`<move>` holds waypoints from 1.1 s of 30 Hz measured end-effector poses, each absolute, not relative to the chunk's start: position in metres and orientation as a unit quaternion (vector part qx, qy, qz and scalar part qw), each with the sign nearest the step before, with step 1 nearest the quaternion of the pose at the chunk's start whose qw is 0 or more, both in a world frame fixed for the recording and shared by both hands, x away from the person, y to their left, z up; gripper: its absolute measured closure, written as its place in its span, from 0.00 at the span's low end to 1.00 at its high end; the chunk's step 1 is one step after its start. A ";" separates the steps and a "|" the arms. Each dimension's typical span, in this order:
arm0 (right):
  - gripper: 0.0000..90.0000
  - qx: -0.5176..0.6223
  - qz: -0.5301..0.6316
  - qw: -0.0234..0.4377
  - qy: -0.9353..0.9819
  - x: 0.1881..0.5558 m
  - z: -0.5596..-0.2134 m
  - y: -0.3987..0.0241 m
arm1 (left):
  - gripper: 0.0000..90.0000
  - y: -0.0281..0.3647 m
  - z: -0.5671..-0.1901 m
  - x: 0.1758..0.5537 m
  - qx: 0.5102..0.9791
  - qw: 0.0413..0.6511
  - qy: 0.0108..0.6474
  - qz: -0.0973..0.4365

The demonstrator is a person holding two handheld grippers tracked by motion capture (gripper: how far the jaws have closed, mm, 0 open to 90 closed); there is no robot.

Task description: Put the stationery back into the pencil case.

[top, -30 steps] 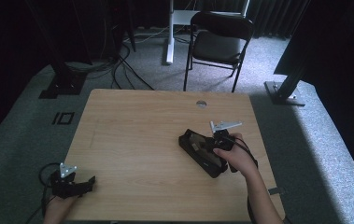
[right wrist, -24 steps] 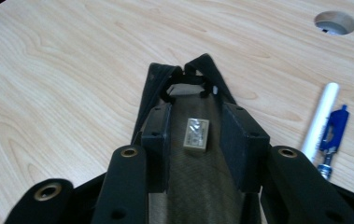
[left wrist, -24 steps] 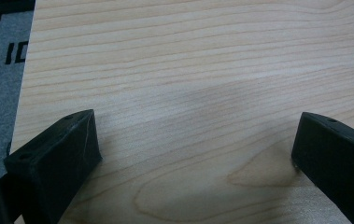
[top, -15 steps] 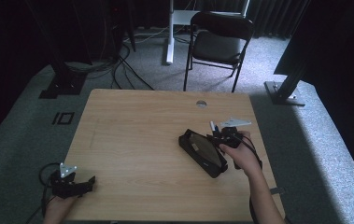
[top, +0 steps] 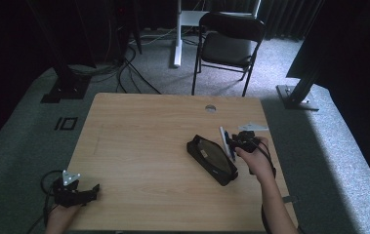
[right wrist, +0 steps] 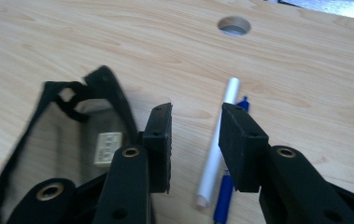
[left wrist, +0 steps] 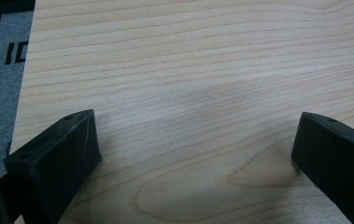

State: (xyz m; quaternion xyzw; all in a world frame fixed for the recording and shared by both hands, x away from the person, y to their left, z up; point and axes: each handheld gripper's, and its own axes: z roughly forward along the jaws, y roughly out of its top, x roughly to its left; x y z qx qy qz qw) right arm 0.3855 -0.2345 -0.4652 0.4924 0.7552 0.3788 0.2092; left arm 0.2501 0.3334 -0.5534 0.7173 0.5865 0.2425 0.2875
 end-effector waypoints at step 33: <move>0.78 0.559 0.322 0.199 0.737 0.417 -0.532 -0.247 | 0.01 0.333 -0.553 0.250 0.717 0.288 0.587 0.242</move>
